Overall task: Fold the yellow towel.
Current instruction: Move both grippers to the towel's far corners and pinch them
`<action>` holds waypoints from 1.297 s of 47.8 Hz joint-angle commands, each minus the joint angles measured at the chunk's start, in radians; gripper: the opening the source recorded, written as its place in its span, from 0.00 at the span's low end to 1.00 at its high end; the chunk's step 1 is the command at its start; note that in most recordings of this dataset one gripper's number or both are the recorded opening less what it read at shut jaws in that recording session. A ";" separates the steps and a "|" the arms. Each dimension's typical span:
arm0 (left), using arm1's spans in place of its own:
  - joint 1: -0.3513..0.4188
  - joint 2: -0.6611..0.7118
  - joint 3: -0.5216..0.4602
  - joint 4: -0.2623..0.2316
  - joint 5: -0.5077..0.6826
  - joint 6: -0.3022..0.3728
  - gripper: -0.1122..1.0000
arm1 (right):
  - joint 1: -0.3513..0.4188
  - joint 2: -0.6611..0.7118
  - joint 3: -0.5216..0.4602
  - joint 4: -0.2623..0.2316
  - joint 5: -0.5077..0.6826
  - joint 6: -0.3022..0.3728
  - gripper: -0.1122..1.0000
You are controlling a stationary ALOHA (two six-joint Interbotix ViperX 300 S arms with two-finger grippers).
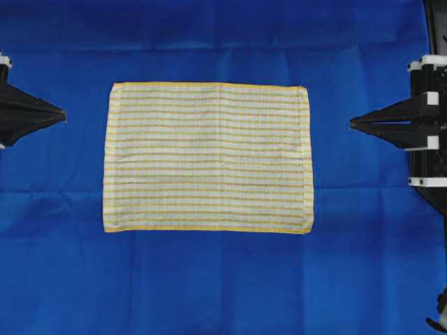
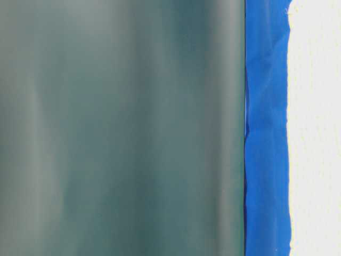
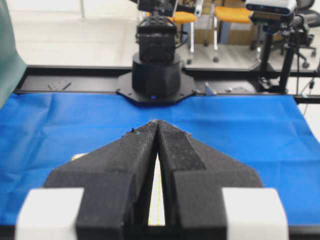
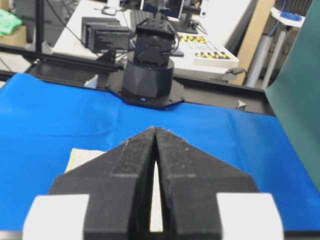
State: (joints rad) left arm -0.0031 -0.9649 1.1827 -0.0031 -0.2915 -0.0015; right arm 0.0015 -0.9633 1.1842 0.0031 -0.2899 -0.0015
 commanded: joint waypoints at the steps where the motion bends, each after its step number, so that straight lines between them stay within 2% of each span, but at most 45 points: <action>1: 0.017 0.014 -0.018 -0.041 0.009 0.009 0.10 | -0.023 0.015 -0.028 0.000 -0.005 0.000 0.10; 7: 0.035 0.032 -0.018 -0.040 0.025 0.018 0.10 | -0.098 0.052 -0.051 0.017 0.100 0.015 0.10; 13: 0.087 0.074 -0.014 -0.040 0.035 0.052 0.10 | -0.189 0.107 -0.072 0.034 0.178 0.029 0.10; 25: 0.238 0.247 -0.012 -0.040 0.037 0.074 0.11 | -0.339 0.282 -0.078 0.043 0.201 0.048 0.10; 29: 0.278 0.313 -0.011 -0.040 0.029 0.075 0.13 | -0.368 0.354 -0.089 0.044 0.201 0.055 0.11; 33: 0.313 0.394 -0.011 -0.041 0.008 0.075 0.27 | -0.396 0.439 -0.101 0.043 0.199 0.060 0.24; 41: 0.339 0.568 -0.005 -0.040 -0.072 0.075 0.73 | -0.448 0.577 -0.109 0.044 0.169 0.060 0.71; 44: 0.356 0.624 -0.005 -0.041 -0.098 0.075 0.85 | -0.459 0.617 -0.109 0.044 0.147 0.060 0.81; 54: 0.416 0.790 -0.011 -0.040 -0.164 0.075 0.71 | -0.485 0.739 -0.109 0.044 0.083 0.060 0.70; 62: 0.446 0.868 -0.006 -0.040 -0.206 0.075 0.70 | -0.485 0.839 -0.118 0.061 0.044 0.061 0.71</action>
State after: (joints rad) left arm 0.4310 -0.1150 1.1842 -0.0430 -0.4725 0.0721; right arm -0.4817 -0.1534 1.0861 0.0552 -0.2178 0.0583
